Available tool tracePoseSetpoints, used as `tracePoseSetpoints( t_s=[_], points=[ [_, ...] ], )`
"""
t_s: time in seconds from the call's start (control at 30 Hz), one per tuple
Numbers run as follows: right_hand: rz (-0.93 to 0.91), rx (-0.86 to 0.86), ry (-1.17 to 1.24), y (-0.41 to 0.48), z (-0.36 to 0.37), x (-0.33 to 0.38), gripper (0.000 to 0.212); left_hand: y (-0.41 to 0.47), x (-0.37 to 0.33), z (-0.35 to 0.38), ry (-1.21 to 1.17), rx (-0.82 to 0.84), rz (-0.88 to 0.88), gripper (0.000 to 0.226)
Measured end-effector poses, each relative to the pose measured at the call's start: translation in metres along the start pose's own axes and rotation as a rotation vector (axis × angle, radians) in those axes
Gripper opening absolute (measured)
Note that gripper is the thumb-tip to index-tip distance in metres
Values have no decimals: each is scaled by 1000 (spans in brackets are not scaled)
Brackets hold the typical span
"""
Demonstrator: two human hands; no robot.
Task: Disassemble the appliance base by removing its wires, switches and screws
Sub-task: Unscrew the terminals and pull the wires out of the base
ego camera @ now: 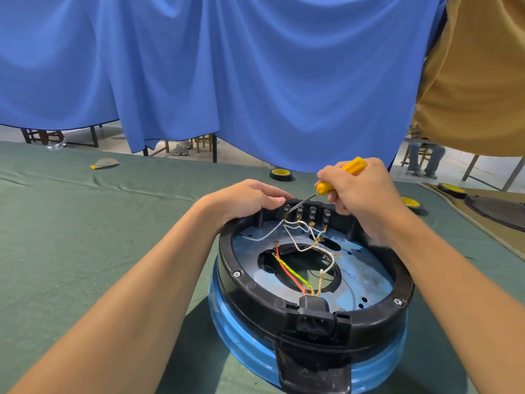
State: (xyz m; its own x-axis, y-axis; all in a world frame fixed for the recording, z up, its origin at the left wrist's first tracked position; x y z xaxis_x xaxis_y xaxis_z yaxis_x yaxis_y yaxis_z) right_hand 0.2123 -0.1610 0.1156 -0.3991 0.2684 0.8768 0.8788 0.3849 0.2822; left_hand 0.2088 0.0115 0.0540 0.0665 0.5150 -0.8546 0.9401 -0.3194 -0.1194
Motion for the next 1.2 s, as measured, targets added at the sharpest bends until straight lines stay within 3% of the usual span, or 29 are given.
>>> tracePoseSetpoints(
  t_s=[0.4, 0.6, 0.77, 1.2],
  points=[
    [324, -49, 161, 46, 4, -22, 22, -3, -5, 2, 48, 2, -13, 27],
    [187, -35, 175, 20, -3, -18, 13, -4, -6, 2, 43, 1, -13, 29],
    [74, 38, 157, -10, -5, -17, 28, -5, -6, 3, 30, -4, -8, 28],
    [377, 64, 284, 28, 3, -36, 20, -7, -7, 5, 60, -3, -33, 29]
  ],
)
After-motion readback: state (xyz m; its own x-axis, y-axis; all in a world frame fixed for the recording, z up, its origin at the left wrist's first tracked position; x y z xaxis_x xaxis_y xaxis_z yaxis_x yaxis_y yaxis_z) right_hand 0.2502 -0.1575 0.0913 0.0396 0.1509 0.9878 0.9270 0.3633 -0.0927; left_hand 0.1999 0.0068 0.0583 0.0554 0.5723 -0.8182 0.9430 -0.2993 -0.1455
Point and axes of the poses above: each hand's wrist, its own y-axis towards the middle knuckle, its own z-axis out of the palm, x = y × z, the point moved 9 cm from there along y, towards the middle knuckle, and after that the axes turned 14 degrees about x, right-handed, at the moved point
